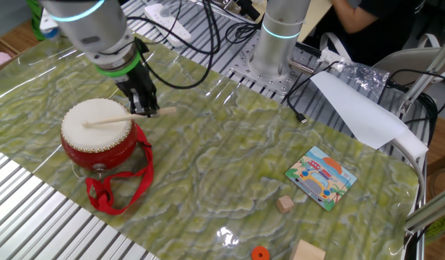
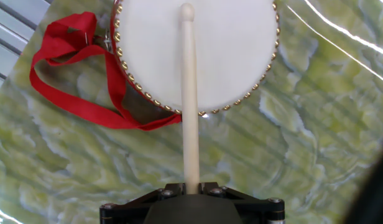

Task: Play the drum

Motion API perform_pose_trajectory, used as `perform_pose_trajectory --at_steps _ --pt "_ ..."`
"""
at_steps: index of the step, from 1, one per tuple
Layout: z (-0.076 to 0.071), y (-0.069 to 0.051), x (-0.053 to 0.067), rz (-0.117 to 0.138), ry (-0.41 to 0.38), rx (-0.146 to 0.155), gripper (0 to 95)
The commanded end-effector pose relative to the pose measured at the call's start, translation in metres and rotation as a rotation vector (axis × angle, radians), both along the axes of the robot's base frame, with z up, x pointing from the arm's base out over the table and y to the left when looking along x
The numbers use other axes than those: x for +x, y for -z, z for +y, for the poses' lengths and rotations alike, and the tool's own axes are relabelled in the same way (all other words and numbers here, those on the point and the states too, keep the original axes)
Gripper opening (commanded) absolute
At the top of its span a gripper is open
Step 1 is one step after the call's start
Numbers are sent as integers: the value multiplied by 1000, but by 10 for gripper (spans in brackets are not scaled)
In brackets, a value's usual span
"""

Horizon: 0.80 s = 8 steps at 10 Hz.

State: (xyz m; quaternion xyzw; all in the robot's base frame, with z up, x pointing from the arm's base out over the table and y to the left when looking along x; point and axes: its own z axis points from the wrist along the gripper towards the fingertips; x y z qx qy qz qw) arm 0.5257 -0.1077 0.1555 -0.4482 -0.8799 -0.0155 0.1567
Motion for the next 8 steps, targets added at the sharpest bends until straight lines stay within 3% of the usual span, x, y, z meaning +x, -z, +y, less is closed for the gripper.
perform_pose_trajectory --at_steps 1,4,6,7,8 --pt "3 -3 -6 -14 -25 -56 0" --pt "11 -9 -13 -26 -40 -87 0" --pt "16 -13 -17 -86 -99 -134 0" --pt "16 -17 -19 -113 -138 -126 0" --pt "15 -21 -18 -121 -191 -108 0"
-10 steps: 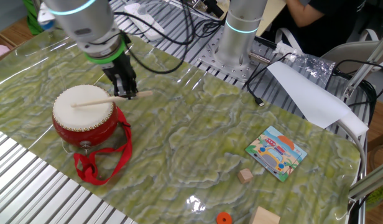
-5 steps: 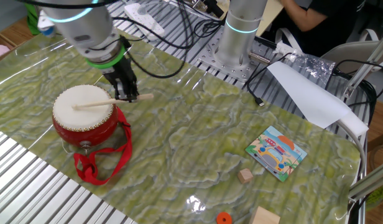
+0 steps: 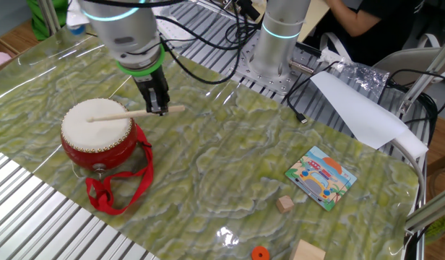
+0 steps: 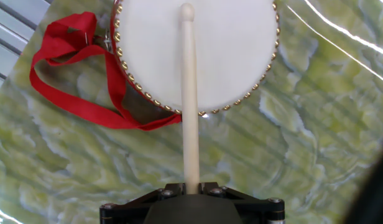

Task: Play the drum

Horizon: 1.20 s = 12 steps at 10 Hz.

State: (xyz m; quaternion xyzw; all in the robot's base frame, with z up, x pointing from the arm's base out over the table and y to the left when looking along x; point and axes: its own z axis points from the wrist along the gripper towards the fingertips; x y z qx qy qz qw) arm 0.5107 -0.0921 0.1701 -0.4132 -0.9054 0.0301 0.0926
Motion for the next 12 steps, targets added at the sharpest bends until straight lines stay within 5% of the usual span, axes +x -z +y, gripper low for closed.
perform_pose_trajectory --at_steps 1,3,4,5,8,12 --pt "0 -6 -4 -48 -132 30 0" --pt "1 -7 -5 -60 -246 51 0" --pt "1 -7 -5 -64 -396 78 0" --pt "1 -7 -5 -65 -421 84 0" --pt "2 -7 -5 -72 -670 131 0" --pt "6 -8 -9 -69 -736 125 0"
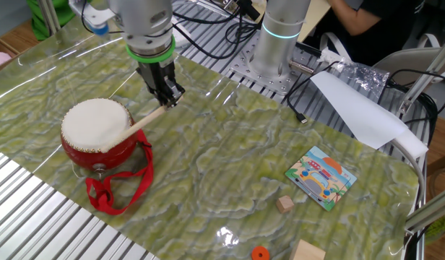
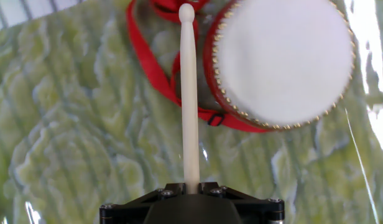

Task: Play the drum

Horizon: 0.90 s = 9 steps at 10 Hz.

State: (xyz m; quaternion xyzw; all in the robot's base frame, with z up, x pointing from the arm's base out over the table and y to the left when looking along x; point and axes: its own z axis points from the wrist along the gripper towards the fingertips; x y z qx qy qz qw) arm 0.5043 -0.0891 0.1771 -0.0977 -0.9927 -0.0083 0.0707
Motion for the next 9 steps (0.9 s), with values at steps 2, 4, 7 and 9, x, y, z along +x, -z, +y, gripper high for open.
perform_pose_trajectory --at_steps 2,4,7,9 --pt "11 -4 -10 1 -87 6 0" --pt "15 -2 -12 0 -84 11 0" --pt "30 3 -14 1 -86 9 0" --pt "44 9 -12 2 -78 7 0"
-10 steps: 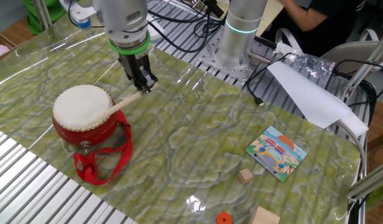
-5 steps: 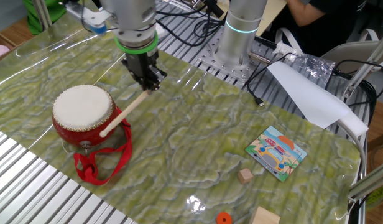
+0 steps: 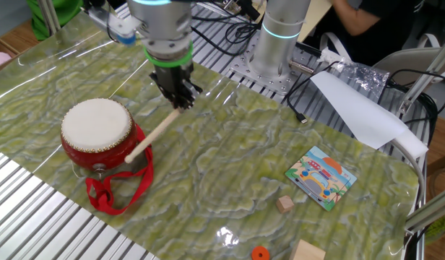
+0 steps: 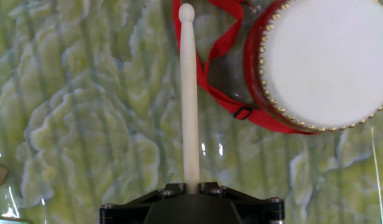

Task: Play the drum

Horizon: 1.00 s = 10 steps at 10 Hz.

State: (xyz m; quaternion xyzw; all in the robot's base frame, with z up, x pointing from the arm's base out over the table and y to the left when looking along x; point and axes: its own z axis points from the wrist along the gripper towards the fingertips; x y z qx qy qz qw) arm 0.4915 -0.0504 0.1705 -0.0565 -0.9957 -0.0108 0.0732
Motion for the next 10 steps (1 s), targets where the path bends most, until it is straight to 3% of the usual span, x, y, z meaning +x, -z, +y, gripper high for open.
perform_pose_trajectory --at_steps 1,4,10 --pt "10 4 1 -1 7 -6 0" --pt "30 15 8 0 21 -13 0" --pt "52 29 17 8 12 -12 0"
